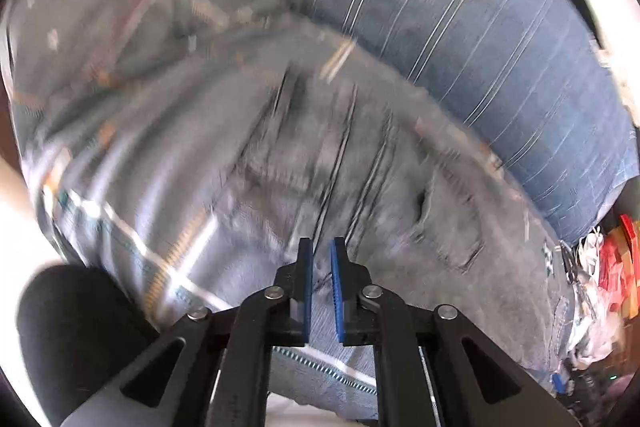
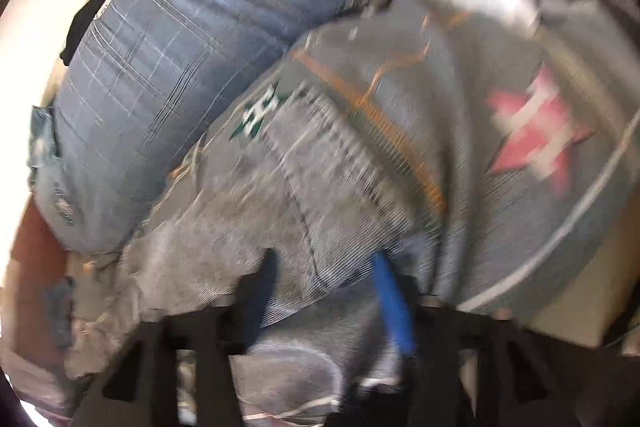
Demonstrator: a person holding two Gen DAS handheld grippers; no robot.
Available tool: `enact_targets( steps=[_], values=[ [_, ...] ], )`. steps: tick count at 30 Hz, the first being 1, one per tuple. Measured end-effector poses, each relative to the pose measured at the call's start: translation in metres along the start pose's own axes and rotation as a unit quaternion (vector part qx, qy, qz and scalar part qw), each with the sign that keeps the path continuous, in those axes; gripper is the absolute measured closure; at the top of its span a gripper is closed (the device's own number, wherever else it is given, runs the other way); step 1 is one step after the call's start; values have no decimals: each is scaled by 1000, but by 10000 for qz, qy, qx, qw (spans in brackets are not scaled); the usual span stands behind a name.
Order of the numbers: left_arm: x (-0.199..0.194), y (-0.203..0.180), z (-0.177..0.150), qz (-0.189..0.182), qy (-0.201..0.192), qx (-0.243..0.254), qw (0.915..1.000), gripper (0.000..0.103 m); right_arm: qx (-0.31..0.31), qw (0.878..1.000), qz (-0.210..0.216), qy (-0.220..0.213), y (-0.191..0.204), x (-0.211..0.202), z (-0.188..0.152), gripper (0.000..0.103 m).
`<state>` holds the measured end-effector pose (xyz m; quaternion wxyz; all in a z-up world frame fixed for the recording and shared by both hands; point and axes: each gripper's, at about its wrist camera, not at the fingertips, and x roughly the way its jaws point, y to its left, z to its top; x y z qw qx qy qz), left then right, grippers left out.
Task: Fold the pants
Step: 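Open both tools and release the folded jeans, withdrawing the right tool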
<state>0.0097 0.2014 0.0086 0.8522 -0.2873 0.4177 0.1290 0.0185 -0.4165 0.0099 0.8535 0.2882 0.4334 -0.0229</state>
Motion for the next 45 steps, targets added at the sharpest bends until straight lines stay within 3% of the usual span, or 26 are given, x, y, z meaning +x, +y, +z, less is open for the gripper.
enact_targets(
  steps=[2,5,7,9,10,12,14,17,21,23,25,27,31,33,34,35,36,37,40,42,43,44,45],
  values=[
    [-14,-13,9,20,-264,263,9993,85,32,9995,237,-197,7,-13,6,43],
    [-16,-41,22,-78,-470,825,9955,57,-48,9956,936,-2,25,-4,15,43],
    [3,-56,25,-168,-284,1080,9936,55,-181,9954,912,221,30,19,18,42],
    [29,-60,20,86,-159,1318,9911,52,-124,9965,594,575,18,47,16,42],
    [45,-58,17,265,31,1414,9896,52,-55,9970,273,724,8,62,13,42],
    [90,-50,7,608,622,1536,9843,51,212,9967,349,708,-3,66,14,46],
    [83,-48,6,489,357,1610,9851,51,-83,9983,127,559,16,51,22,44],
    [64,-58,13,438,121,1671,9849,50,-1018,9935,357,358,79,33,28,42],
    [55,-73,23,306,-400,1930,9799,38,-2173,9640,1281,836,188,62,20,42],
    [74,-69,25,483,-223,2024,9779,37,-2604,9459,1514,1206,242,92,10,42],
    [101,-55,22,684,254,2021,9766,36,-2988,9247,1661,1672,298,135,-2,42],
    [99,-48,14,623,51,2013,9775,25,-3267,9106,1591,1969,335,173,-12,42],
    [101,-35,14,412,17,1891,9811,21,-3764,8810,1224,2591,388,252,-38,43],
    [101,-31,14,387,-23,1938,9803,20,-3896,8712,1057,2795,396,278,-51,44],
    [100,-30,14,368,-36,1942,9803,20,-3978,8645,965,2917,400,289,-59,58],
    [100,-28,14,336,-52,1944,9803,20,-4031,8613,929,2949,406,297,-63,74],
    [100,-29,13,314,-74,1968,9799,19,-4176,8587,844,2848,409,297,-66,80],
    [100,-28,12,293,-99,1980,9797,19,-4302,8579,772,2701,410,297,-70,96],
    [100,-33,12,263,-151,2002,9793,19,-4700,8562,671,2038,419,279,-71,97],
    [99,-33,11,252,-179,2003,9793,19,-5052,8407,487,1888,424,280,-84,97],
    [100,-34,11,267,-193,2017,9789,19,-5395,8215,112,1842,423,292,-97,98],
    [101,-36,10,293,-204,2057,9780,19,-5473,8179,45,1773,427,296,-99,98],
    [101,-36,9,314,-208,2082,9774,18,-5398,8254,72,1651,427,297,-98,97]
  ],
)
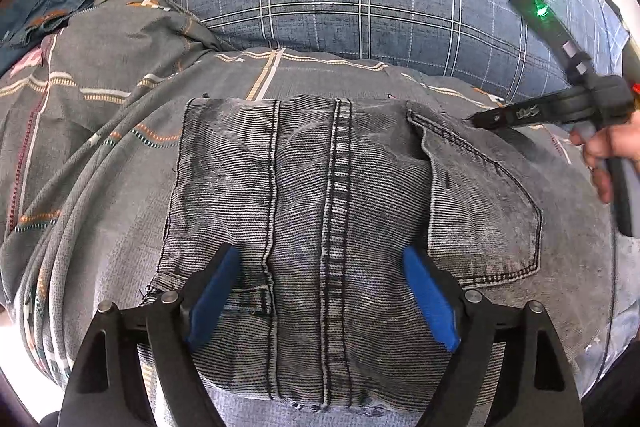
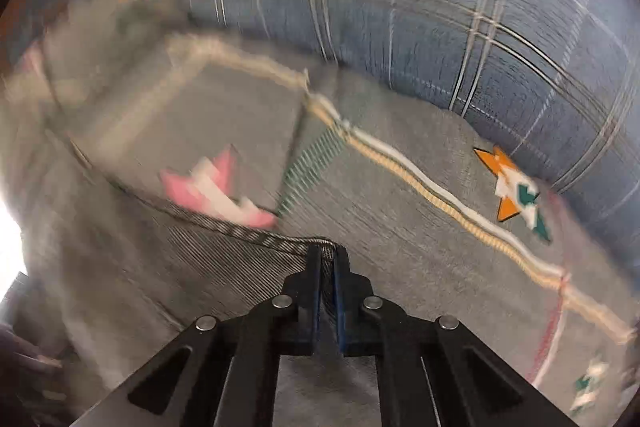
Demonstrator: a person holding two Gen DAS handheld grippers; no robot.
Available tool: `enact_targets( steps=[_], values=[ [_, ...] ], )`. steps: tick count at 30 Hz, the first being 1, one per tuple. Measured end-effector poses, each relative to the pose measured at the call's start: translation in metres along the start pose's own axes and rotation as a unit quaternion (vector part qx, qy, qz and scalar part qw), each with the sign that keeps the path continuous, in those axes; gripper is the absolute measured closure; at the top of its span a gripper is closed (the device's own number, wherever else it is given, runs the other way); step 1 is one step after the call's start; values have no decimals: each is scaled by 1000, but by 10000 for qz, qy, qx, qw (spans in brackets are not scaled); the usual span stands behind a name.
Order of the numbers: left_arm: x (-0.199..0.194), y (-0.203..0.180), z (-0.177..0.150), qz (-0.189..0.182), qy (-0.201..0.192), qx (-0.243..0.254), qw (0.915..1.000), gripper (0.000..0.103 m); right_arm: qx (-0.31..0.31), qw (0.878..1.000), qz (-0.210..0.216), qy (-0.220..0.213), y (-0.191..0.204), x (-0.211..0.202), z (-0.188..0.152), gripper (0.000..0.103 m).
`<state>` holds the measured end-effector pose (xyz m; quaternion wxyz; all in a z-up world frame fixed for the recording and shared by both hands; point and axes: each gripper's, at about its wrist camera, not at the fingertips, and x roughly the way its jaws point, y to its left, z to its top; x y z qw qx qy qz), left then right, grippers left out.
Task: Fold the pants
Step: 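Open both tools and release the folded jeans, withdrawing the right tool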
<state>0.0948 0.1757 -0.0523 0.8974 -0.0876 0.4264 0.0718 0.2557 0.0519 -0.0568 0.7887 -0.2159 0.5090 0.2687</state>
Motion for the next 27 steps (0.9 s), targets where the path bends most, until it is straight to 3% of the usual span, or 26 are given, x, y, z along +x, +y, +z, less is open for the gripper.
enact_targets(
  steps=[4,8,11,14,15,16,18,21,23,27],
  values=[
    [-2,3,0,-54,18,-24,10000,18,1055,9926,7,-601,-29,-25,-4,91],
    [-4,8,3,-154,78,-172,9997,19,1565,9814,617,-923,-43,-65,-33,90],
    [-10,6,5,-150,22,-181,9997,19,1827,9721,1281,-717,-48,-70,-64,90],
    [-16,3,5,-108,-56,-148,9998,19,1880,9763,1065,-116,-58,-32,-89,81],
    [-17,1,5,-83,-55,-124,9999,19,2023,9714,1225,-203,-66,-24,-95,82],
    [-16,-2,5,-36,-4,-70,10000,19,2383,9588,1476,-454,-80,-27,-99,83],
    [-17,-6,5,116,65,90,9999,19,2786,9490,1375,-525,-91,-41,-104,82],
    [-26,-8,6,151,-31,75,9999,19,2789,9401,1562,-1183,-96,-81,-128,71],
    [-35,-13,7,57,-112,69,9999,19,2965,9324,1545,-1370,-102,-105,-163,50],
    [-45,-36,5,-14,-221,449,9987,19,3474,9128,1452,-1580,-138,-131,-234,47]
  ],
)
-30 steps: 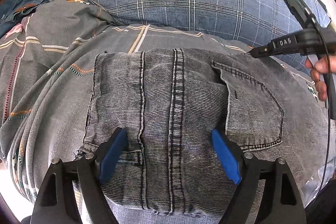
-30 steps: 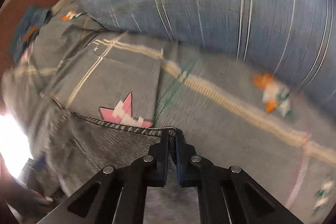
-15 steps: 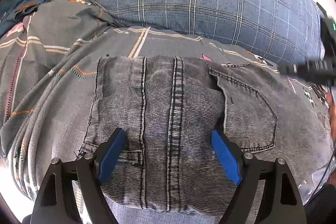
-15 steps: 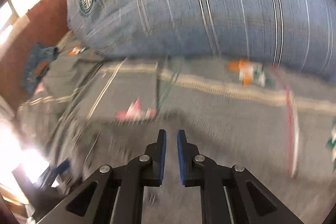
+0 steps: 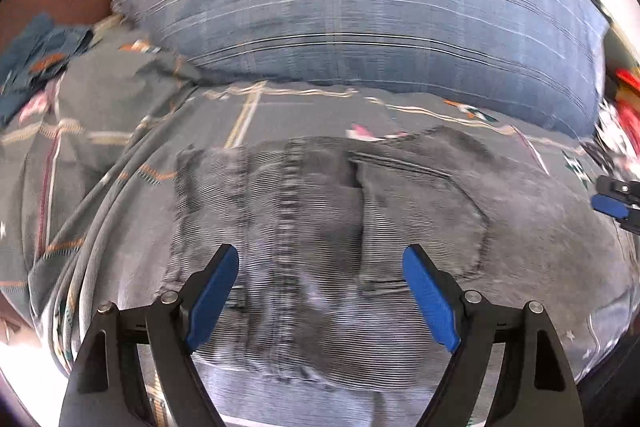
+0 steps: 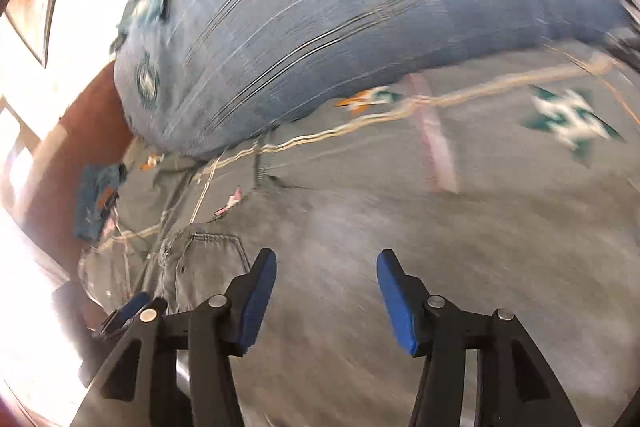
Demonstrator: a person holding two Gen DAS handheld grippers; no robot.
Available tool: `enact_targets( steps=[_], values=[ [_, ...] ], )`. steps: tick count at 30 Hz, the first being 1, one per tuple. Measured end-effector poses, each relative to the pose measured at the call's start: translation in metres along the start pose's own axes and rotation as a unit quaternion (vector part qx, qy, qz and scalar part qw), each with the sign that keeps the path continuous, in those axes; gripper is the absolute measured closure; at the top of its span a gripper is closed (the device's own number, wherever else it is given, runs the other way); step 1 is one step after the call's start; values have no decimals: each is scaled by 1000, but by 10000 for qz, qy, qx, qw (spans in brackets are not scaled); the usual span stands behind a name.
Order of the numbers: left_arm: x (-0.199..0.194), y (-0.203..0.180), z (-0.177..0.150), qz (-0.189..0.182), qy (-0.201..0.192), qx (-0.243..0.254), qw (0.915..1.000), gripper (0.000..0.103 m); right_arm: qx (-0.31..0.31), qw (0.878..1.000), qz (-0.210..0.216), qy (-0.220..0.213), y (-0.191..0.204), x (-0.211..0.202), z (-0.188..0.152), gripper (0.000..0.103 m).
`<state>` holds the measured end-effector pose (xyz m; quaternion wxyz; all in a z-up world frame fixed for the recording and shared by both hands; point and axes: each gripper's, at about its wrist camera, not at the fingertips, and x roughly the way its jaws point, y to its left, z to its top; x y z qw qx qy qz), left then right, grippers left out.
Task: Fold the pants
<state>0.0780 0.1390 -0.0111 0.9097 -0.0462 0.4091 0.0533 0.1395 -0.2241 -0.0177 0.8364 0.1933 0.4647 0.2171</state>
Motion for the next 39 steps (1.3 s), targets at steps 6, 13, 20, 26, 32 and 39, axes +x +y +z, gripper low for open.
enact_targets(
  steps=[6,13,20,26,32,39],
  values=[
    [7,-31,-6,-75,142,279,9995,19,1604,9863,309,-223,-153,-26,26,56],
    [3,-65,3,-224,131,547,9982,19,1667,9813,248,-933,-145,-88,4,40],
    [16,-160,26,-1222,163,862,9886,19,2967,9422,335,-1517,-179,-147,-92,40],
    [42,-236,28,-1692,536,1124,9777,19,3607,9227,595,-1220,-210,-144,-105,39],
    [50,-254,26,-1576,556,1247,9780,19,3745,9202,303,-1100,-218,-136,-104,39],
    [70,-261,31,-1395,701,1242,9799,19,3653,9239,164,-1129,-223,-133,-94,39]
  ],
)
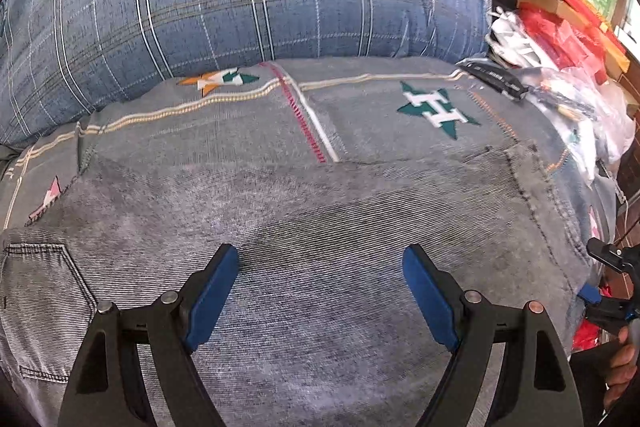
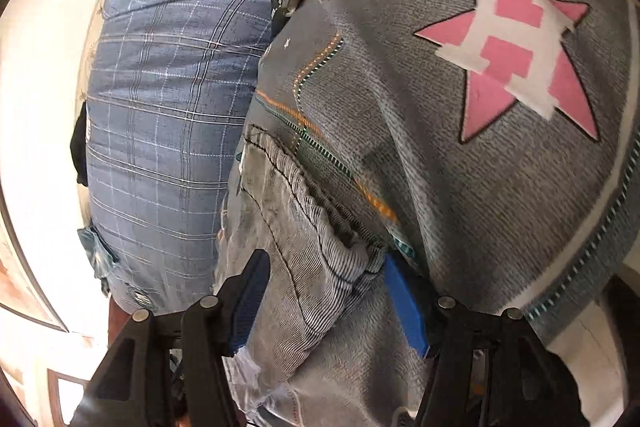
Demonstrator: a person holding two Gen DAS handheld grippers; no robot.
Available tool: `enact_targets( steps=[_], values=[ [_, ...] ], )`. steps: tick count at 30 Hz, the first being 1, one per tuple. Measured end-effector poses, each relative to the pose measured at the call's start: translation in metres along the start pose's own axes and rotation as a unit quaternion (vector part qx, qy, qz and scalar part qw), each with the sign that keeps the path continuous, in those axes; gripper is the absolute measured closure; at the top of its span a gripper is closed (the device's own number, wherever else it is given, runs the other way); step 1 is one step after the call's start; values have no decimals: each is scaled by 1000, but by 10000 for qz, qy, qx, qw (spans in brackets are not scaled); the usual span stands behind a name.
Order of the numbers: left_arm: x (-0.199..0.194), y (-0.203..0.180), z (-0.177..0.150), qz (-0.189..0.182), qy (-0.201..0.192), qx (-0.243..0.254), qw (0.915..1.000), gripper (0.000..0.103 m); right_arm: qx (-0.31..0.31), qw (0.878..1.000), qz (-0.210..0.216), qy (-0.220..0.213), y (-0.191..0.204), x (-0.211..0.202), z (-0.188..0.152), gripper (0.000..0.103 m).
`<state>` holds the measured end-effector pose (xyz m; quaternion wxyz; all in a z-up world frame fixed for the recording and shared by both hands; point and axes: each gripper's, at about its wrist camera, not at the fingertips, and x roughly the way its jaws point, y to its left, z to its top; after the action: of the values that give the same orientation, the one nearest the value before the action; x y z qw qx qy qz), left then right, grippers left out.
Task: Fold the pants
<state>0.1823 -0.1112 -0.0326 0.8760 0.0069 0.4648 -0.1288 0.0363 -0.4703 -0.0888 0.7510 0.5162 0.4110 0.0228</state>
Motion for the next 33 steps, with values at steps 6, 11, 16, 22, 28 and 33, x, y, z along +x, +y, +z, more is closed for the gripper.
enact_targets(
  steps=[6,11,16,22,28,33],
  values=[
    [10,-1,0,111,135,33,9998,19,-135,9994,-306,3,4,2,2,60],
    [10,-3,-1,167,144,53,9997,19,-401,9971,-641,-37,10,4,2,59],
    [17,-13,-4,524,119,266,9982,16,-808,9917,-993,76,22,9,4,72],
    [17,-13,-3,511,174,307,9981,15,-1062,9897,-962,-35,34,3,1,78],
    [19,-13,-3,478,174,301,9983,14,-1789,9792,-916,-288,83,-13,-11,79],
    [10,2,5,104,248,-30,9996,21,-2497,9652,-679,-377,143,-17,-36,82]
  ],
)
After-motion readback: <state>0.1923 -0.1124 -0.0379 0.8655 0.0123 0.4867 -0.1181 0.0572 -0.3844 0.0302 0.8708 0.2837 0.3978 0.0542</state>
